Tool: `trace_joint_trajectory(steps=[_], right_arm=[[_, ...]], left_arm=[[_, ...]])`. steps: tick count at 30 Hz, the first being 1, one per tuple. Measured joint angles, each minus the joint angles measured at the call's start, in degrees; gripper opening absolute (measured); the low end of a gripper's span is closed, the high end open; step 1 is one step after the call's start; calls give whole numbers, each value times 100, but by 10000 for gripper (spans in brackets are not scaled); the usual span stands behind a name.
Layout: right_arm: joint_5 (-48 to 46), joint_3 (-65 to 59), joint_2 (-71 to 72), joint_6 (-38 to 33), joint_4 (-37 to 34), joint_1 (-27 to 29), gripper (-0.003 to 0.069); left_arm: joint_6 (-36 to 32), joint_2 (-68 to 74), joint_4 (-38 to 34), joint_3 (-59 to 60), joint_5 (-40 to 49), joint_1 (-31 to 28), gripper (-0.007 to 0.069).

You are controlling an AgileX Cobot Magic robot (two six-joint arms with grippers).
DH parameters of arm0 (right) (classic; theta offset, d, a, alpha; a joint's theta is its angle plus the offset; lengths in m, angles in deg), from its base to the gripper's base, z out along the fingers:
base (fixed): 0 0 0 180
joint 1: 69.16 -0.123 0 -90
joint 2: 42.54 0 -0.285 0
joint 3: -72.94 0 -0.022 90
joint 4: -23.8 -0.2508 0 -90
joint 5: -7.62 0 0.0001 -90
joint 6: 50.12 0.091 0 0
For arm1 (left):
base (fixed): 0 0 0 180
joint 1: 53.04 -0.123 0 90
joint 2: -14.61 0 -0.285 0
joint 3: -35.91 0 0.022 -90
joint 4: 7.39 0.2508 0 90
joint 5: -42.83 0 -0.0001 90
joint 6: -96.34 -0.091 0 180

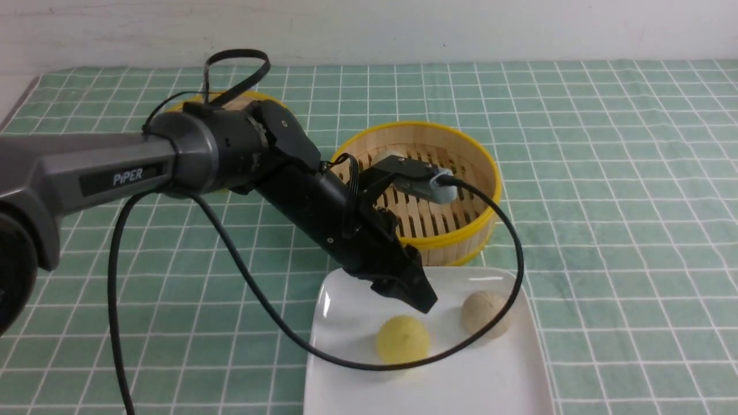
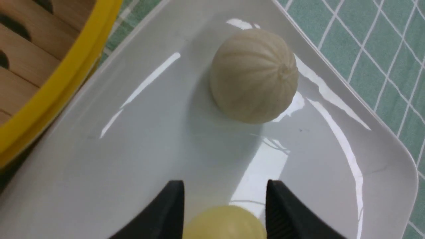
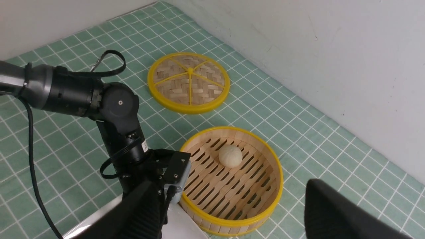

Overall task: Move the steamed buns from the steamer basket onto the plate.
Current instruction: Use the left arm to grab the steamed stuffed bun that is closest to it

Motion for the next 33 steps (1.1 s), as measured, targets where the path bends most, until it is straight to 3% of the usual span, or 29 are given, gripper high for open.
trace_joint_trajectory(steps=[8, 14, 17, 22, 23, 28, 33], right_arm=[[0, 0, 0, 0, -75, 0, 568], [0, 0, 0, 0, -88, 0, 568], [0, 0, 0, 0, -88, 0, 568], [0, 0, 0, 0, -88, 0, 568], [0, 0, 0, 0, -94, 0, 568], [0, 0, 0, 0, -99, 0, 568], [0, 0, 0, 0, -94, 0, 568]], left_arm=[[431, -595, 255, -661, -5, -5, 426], [1068, -1234, 1423, -947, -594, -5, 428], [1691, -1405, 2004, -971, -1129, -5, 428], [3329, -1321, 3055, -976, -1605, -5, 428], [3392, -1321, 3113, -976, -1605, -5, 428], [5028, -822, 4591, -1470, -1470, -5, 428], [5427, -206, 5008, -2223, -942, -5, 428]])
